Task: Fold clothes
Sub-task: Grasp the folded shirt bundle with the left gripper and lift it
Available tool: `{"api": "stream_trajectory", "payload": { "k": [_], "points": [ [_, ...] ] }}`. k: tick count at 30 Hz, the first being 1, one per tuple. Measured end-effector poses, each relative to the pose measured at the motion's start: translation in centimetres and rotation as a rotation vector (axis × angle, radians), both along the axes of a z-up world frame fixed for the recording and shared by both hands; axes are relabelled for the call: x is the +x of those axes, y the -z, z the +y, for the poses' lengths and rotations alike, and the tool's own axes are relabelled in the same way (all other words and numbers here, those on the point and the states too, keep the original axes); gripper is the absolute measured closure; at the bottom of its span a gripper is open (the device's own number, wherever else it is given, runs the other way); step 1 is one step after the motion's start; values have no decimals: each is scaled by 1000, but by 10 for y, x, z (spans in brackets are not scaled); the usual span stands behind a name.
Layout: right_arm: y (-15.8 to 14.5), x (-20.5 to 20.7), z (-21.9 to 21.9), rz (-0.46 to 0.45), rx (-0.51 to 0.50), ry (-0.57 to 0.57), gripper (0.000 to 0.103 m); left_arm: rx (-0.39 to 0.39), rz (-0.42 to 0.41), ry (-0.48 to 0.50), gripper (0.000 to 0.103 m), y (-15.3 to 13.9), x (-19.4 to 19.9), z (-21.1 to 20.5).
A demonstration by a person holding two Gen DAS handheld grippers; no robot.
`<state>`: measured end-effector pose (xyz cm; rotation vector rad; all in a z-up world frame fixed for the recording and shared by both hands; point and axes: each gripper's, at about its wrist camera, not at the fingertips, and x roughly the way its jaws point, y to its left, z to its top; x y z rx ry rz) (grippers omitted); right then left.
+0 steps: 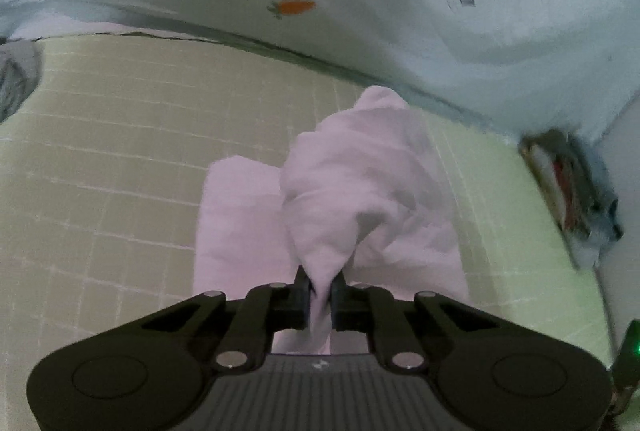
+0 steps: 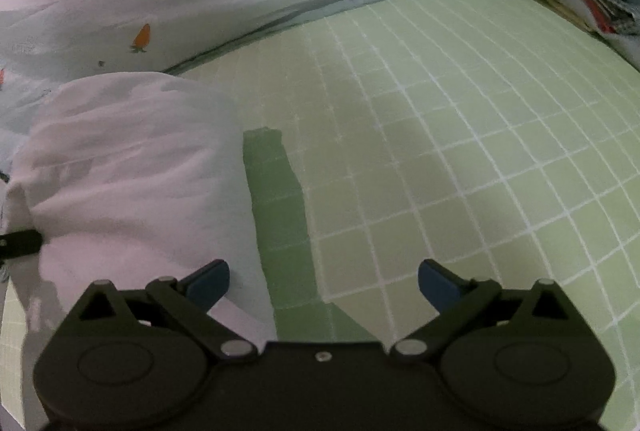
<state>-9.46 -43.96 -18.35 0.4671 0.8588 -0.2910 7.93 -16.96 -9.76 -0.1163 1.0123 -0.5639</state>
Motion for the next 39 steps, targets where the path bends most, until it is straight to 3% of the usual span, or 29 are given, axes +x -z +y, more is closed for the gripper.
{"api": "stream_trajectory", "payload": {
  "k": [3,5,8,10,11,16,20,22,26,28,29,30,31,34,36,39],
  "points": [
    [-4,5,11,-11,-12,-30,1,21,17,-76,90,14,11,18],
    [-4,10,19,-16,-18,-51,1,85,61,-114,79,38,22,23],
    [-6,14,26,-25,-9,-65,1,130,94,-123,58,58,31,27],
    [-9,17,30,-46,6,-79,0,121,103,-99,19,62,32,28],
    [-11,18,32,-57,15,-88,0,110,110,-79,13,64,32,28],
    [-7,35,44,-72,69,-150,0,104,174,0,11,85,37,20],
    [8,54,52,-26,95,-178,0,24,233,2,7,101,48,27],
    [17,63,53,-1,116,-179,0,7,220,22,0,104,50,24],
    [29,73,45,20,237,-168,2,-22,183,86,1,108,49,14],
    [33,76,44,22,301,-174,10,-61,188,95,6,109,46,9],
    [32,77,44,29,303,-170,17,-52,179,72,12,107,44,8],
    [29,78,46,36,290,-179,23,-33,165,41,26,105,42,6],
    [25,75,48,36,271,-191,35,-30,155,26,38,103,39,6],
    [12,63,49,-12,265,-184,59,-55,139,5,55,95,34,9],
    [4,53,50,-42,266,-173,65,-77,130,4,64,89,33,8],
    [-8,37,45,-77,257,-151,67,-73,92,44,68,78,19,-5]
  ]
}}
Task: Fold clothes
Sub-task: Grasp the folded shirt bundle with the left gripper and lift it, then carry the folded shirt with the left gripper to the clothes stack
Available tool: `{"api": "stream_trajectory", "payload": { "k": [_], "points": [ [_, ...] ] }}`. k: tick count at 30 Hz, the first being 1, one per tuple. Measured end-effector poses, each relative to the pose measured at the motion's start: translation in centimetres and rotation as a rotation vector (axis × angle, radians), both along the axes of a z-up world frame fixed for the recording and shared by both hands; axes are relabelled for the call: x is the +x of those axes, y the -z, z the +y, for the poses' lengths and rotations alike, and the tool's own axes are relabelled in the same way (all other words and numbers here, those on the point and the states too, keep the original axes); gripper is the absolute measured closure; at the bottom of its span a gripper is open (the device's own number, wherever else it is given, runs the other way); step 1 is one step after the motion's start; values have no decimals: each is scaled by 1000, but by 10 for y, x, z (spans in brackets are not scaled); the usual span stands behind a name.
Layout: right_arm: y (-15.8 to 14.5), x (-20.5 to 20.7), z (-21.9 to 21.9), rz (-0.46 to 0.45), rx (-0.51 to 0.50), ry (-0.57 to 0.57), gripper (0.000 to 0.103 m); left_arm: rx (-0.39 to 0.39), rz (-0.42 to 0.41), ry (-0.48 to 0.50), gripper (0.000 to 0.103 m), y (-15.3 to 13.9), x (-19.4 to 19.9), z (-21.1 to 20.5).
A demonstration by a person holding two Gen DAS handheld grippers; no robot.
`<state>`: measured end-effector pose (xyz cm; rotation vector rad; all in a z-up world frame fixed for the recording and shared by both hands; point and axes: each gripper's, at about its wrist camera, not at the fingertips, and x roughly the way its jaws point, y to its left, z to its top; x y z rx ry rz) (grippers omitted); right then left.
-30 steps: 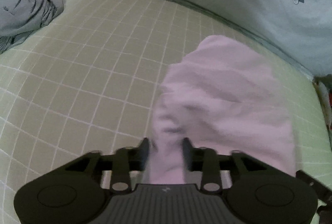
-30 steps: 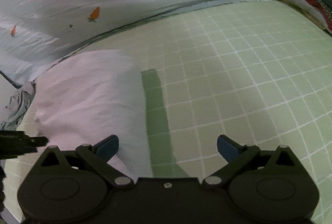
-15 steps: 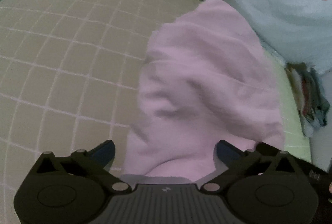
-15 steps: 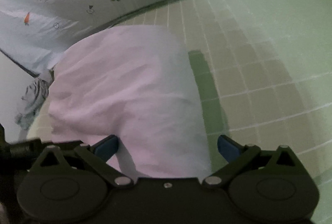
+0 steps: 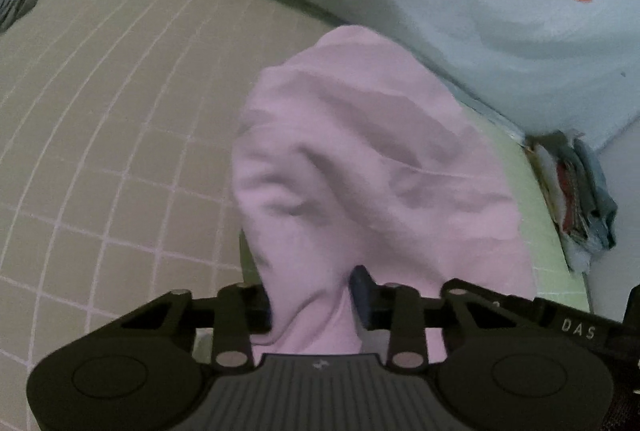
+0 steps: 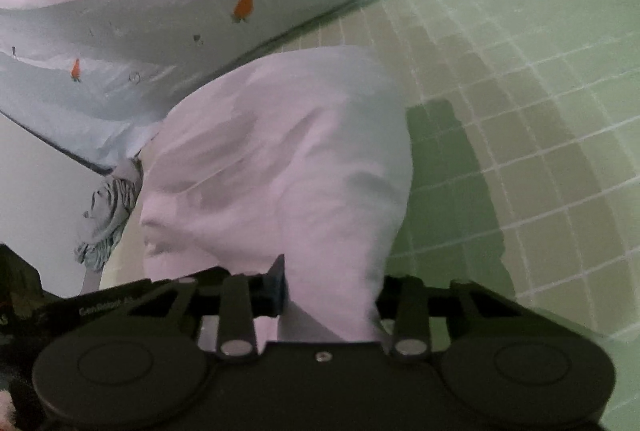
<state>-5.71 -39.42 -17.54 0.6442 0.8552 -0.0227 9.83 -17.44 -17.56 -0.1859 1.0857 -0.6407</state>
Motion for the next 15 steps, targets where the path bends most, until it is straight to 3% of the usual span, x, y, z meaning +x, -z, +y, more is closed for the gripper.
{"api": "stream_trajectory", "payload": {
  "k": [10,15],
  "points": [
    [-39,-74,-95,-130,-1,78,68,-39,-117,110,69,-47,-65,-88],
    [-59,-121,-184,-158,-20,102,68,-81,-117,134,69,-65,-106,-182]
  ]
}}
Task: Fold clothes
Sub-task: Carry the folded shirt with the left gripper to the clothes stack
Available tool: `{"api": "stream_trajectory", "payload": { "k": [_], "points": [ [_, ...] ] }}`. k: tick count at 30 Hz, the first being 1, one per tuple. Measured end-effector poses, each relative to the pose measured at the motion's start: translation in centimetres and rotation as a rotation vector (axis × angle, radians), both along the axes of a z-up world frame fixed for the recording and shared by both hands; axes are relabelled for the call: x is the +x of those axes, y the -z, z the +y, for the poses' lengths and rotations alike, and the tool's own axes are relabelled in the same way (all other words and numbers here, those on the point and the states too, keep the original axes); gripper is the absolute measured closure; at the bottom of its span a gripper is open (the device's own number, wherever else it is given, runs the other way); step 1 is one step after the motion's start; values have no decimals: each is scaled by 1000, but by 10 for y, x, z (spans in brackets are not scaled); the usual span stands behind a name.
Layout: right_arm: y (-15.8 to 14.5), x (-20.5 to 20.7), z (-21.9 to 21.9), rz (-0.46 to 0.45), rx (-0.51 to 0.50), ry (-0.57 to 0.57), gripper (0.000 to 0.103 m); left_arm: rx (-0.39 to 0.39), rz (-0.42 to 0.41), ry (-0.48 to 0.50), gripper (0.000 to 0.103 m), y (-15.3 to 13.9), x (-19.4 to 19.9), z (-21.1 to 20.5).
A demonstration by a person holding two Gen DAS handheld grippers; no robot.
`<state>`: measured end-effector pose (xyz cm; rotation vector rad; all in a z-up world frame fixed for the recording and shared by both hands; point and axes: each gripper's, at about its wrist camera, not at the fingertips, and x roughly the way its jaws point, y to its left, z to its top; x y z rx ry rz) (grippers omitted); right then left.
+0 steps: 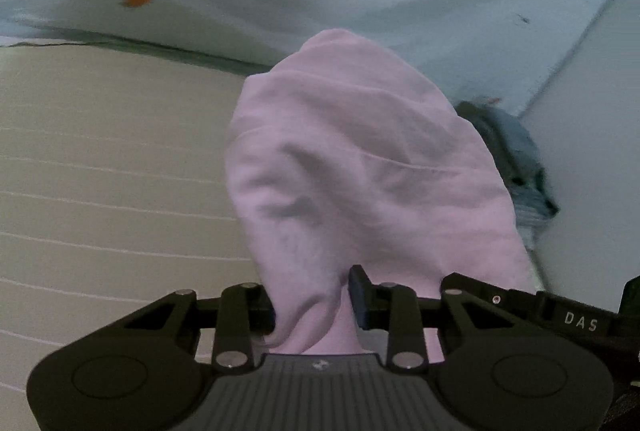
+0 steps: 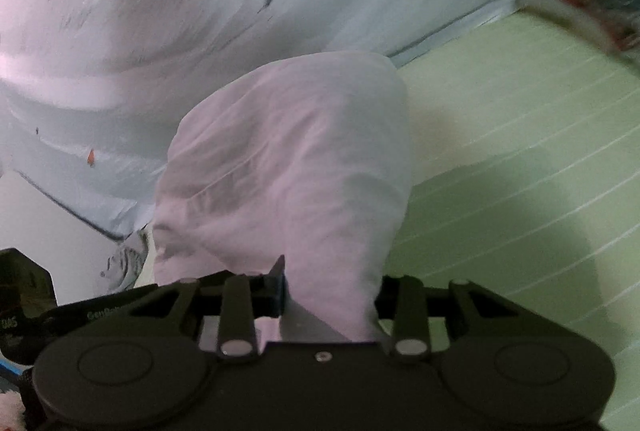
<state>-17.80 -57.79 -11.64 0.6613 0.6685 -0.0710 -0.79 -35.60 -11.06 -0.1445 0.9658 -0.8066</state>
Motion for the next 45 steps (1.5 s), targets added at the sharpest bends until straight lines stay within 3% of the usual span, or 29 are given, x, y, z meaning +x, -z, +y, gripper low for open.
{"api": "stream_trajectory", "payload": {
  "k": [7,13,17,21,23,25,29,31,33,36,39,41,43,45],
  "points": [
    [-39,-66,-155,-80,-101,45,67,-120,-17,88,69,-29,-51,-143],
    [-92,-82,-282,-133,-182,86,67,-218,-53,182,69,-73,-64,-268],
    [-126,-64,-356,-203,-245,99,67,-293,-126,217,69,-107,-49,-350],
    [-144,-18,-427,-245,-294,125,65,-301,-219,223,69,-128,-21,-430],
    [-141,10,-456,-222,-318,141,64,-279,-211,214,68,-126,1,-464],
    [-132,38,-481,-182,-354,157,56,-238,-204,205,62,-111,21,-493],
    [-87,89,-502,-6,-489,213,41,-66,-258,146,55,-71,45,-518],
    [-68,103,-500,68,-569,245,33,-10,-308,125,33,-59,47,-515],
    [-62,103,-487,61,-671,272,21,-9,-344,117,20,-53,47,-506],
    [-63,94,-460,5,-768,375,15,0,-328,107,17,-45,43,-501],
    [-53,90,-443,-89,-704,331,3,16,-310,109,9,-33,44,-505],
    [-31,103,-443,-50,-639,284,3,35,-300,108,7,-25,50,-512],
    [-19,113,-433,21,-721,294,3,44,-304,106,7,-26,48,-502],
    [-28,108,-424,21,-736,323,3,53,-348,102,7,-32,45,-484]
  ]
}}
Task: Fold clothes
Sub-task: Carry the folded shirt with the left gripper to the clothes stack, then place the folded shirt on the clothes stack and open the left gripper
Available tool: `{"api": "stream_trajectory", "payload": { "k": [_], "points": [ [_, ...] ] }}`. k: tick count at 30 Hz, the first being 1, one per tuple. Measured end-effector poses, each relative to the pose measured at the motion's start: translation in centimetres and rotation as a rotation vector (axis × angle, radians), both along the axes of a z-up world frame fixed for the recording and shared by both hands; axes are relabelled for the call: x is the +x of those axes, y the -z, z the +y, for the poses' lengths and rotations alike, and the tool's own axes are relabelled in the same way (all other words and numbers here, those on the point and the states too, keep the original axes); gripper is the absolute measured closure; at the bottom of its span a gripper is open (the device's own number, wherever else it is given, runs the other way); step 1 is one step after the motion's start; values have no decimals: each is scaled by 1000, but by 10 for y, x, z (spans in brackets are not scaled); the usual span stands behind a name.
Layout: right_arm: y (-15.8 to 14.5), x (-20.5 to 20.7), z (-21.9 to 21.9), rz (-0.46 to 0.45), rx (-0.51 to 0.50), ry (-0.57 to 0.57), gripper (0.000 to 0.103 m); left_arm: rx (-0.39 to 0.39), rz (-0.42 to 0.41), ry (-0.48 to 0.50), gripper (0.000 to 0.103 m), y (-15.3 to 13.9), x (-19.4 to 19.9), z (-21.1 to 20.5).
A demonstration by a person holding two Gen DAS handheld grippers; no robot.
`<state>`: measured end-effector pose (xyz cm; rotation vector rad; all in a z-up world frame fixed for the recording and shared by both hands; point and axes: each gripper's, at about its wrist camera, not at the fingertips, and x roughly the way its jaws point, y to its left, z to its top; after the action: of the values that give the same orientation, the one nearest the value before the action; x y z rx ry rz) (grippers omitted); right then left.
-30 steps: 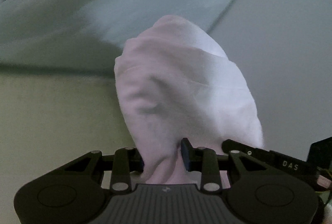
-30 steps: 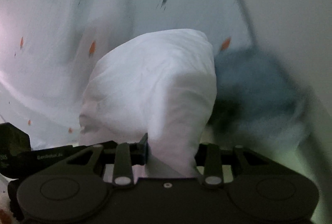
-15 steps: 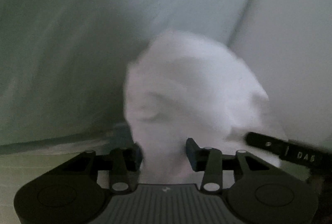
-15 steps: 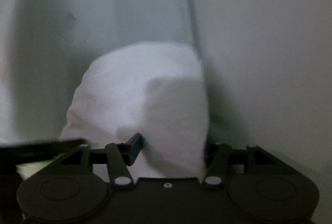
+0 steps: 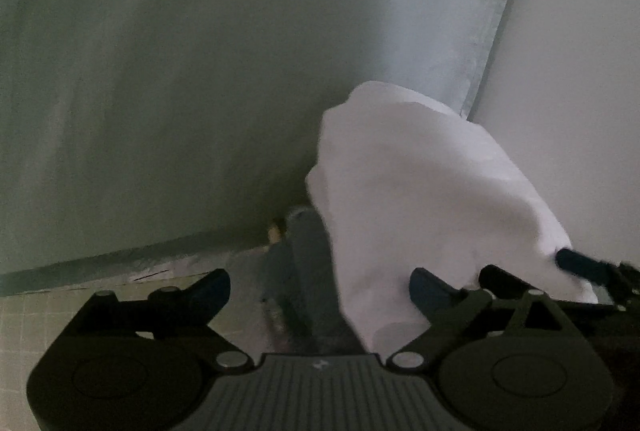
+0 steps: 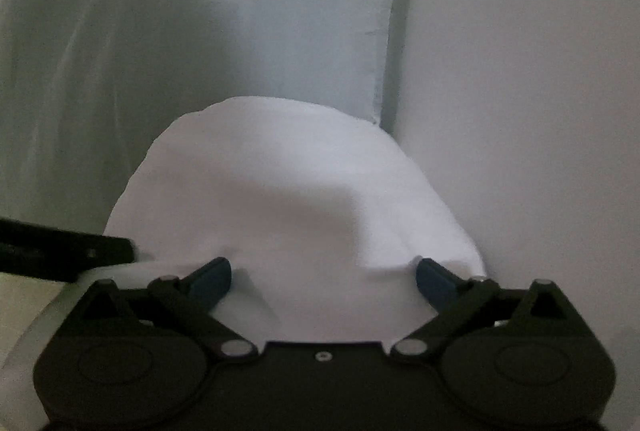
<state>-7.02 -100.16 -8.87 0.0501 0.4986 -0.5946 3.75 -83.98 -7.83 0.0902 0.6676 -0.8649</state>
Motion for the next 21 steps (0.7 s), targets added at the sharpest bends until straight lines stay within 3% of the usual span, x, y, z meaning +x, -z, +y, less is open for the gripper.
{"api": "stream_trajectory", "payload": {
  "k": [6,14,21],
  "points": [
    [-37,-53,50,-123,39,62,1,-57,-152,5,0,-46,-40,59],
    [-74,-151,143,-188,1,99,0,-129,-202,-52,0,-87,-141,168],
    [-75,-219,216,-189,60,111,0,-68,-190,-18,0,-84,-189,198]
  ]
}}
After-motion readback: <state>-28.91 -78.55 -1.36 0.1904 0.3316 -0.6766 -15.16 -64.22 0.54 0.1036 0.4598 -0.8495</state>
